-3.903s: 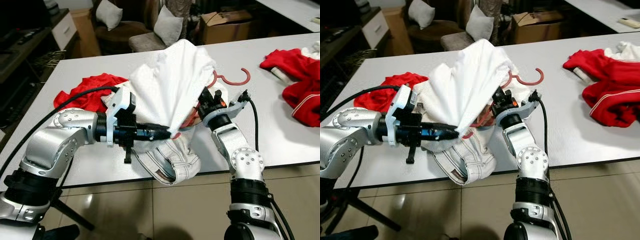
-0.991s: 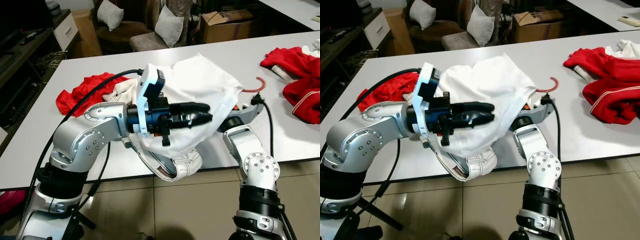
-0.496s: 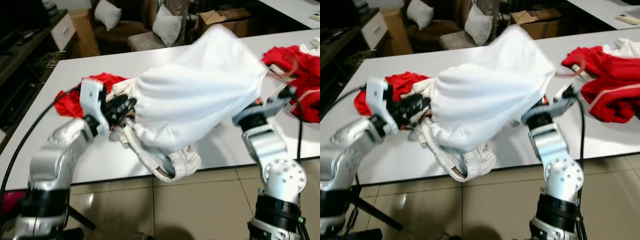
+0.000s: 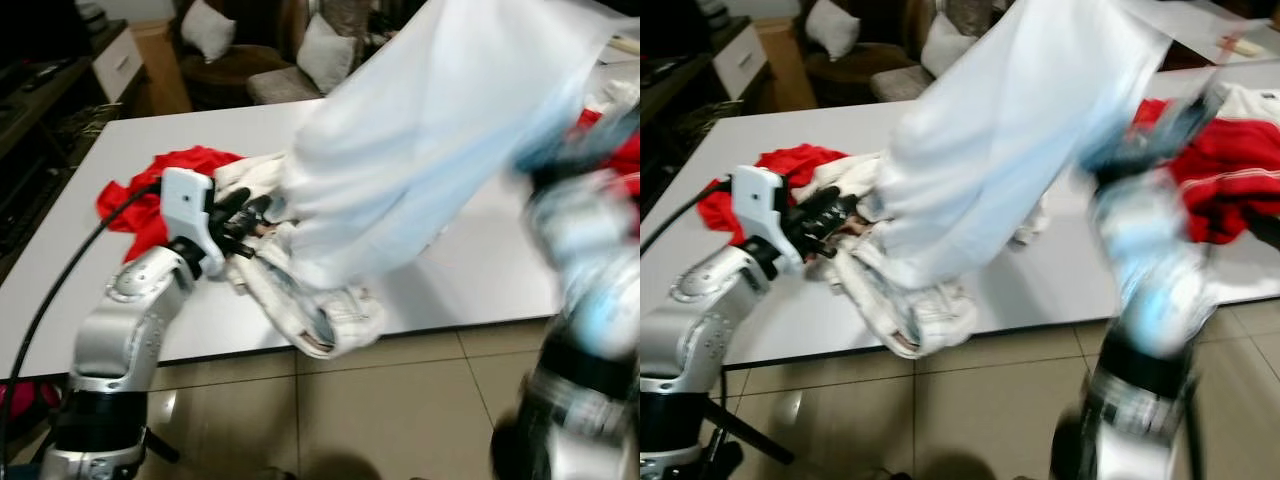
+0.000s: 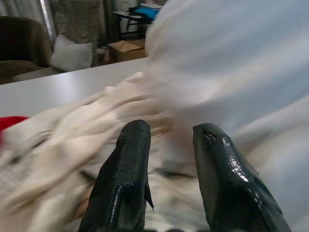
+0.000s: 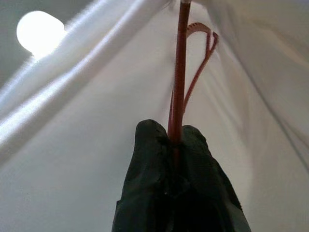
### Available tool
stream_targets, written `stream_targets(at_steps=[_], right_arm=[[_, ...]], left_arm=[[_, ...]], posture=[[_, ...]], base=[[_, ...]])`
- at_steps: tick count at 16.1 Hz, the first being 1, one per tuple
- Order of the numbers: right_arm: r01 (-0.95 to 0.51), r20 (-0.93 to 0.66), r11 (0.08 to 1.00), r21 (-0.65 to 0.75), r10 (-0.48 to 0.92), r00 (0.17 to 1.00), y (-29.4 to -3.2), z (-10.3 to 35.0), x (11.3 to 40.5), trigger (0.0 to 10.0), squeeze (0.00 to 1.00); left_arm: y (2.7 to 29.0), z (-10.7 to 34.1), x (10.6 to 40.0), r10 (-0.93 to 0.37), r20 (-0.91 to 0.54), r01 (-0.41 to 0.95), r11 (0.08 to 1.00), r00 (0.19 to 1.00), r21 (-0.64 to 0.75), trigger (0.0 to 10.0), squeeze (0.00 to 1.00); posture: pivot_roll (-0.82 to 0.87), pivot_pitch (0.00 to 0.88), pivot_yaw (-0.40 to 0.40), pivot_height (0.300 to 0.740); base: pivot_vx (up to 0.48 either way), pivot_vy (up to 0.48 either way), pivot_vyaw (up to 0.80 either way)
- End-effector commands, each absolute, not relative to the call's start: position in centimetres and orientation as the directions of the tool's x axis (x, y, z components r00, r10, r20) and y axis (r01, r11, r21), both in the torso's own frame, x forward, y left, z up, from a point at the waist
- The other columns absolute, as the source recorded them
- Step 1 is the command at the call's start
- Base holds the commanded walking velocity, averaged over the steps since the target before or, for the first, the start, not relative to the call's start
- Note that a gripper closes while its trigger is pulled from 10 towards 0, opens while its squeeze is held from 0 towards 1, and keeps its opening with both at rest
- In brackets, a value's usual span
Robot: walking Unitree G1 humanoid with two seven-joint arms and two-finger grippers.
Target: Hang hanger
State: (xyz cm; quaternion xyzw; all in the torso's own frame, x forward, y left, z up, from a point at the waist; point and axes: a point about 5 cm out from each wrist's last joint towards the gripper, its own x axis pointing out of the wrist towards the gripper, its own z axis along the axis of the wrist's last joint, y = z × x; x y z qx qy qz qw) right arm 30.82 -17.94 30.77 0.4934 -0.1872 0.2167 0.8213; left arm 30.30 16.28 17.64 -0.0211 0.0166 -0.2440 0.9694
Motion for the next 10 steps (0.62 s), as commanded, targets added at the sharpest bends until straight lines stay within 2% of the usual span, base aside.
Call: stream_targets(at_steps=[1,3,6,10], right_arm=[[-0.597,0.584,0.404,0.693,0.171,0.793,-18.1,32.5,30.1,10.0,0.00],[-0.629,0.614,0.434,0.644,0.196,0.764,-18.5,34.2,29.8,10.0,0.00],[-0.618,0.600,0.459,0.639,0.206,0.773,-18.9,34.4,29.6,10.0,0.00],[-0.571,0.511,0.450,0.687,0.260,0.820,-18.5,31.4,28.6,10.0,0.00]], left_arm=[[16.4,17.9,30.3,-0.463,-0.019,0.463,0.886,0.886,-0.028,10.0,0.00],[16.1,17.9,30.4,-0.464,-0.015,0.464,0.886,0.886,-0.026,10.0,0.00],[16.0,17.8,30.3,-0.467,-0.013,0.466,0.884,0.884,-0.024,10.0,0.00],[16.2,17.8,30.2,-0.464,-0.016,0.464,0.886,0.886,-0.016,10.0,0.00]], posture=[[-0.13,0.000,0.094,0.740],[-0.13,0.000,0.094,0.740],[-0.13,0.000,0.094,0.740],[-0.13,0.000,0.093,0.740]], base=[[0.000,-0.251,0.00],[0.000,-0.257,0.00],[0.000,-0.251,0.00],[0.000,0.000,0.00]])
